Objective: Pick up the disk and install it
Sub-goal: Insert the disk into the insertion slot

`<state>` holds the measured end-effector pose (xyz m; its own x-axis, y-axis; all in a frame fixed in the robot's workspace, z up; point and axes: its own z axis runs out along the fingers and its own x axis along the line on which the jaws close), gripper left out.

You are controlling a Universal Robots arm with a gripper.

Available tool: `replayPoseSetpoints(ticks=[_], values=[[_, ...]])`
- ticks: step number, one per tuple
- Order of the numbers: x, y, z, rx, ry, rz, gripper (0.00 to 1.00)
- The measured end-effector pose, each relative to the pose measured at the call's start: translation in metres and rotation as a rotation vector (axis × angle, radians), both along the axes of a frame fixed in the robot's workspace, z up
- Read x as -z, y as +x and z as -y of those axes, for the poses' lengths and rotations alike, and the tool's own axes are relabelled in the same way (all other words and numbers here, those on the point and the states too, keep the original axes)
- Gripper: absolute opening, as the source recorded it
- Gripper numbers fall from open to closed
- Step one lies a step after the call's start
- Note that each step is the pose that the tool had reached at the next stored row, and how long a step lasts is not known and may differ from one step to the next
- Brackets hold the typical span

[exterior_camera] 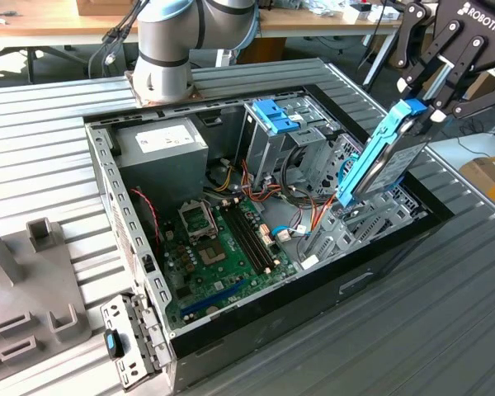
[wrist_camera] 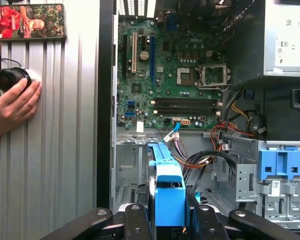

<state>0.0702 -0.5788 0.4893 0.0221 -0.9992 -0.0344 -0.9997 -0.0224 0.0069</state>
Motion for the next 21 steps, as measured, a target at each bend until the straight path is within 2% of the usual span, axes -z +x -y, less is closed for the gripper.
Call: replayPoseSetpoints(ticks=[7,13,19,21], values=[[0.0008,0.0014,0.0000,-0.003,-0.0003,-0.0001,0.36],[0.0071,0.0019,0.0000,-0.011,-0.0001,0.0000,0.36],[0.0099,0.0037,0.0000,-0.012,-0.0006,0.0000,0.36],[0.0135,0.0040,0.0000,-0.015,-0.0006,0.0000,0.36]])
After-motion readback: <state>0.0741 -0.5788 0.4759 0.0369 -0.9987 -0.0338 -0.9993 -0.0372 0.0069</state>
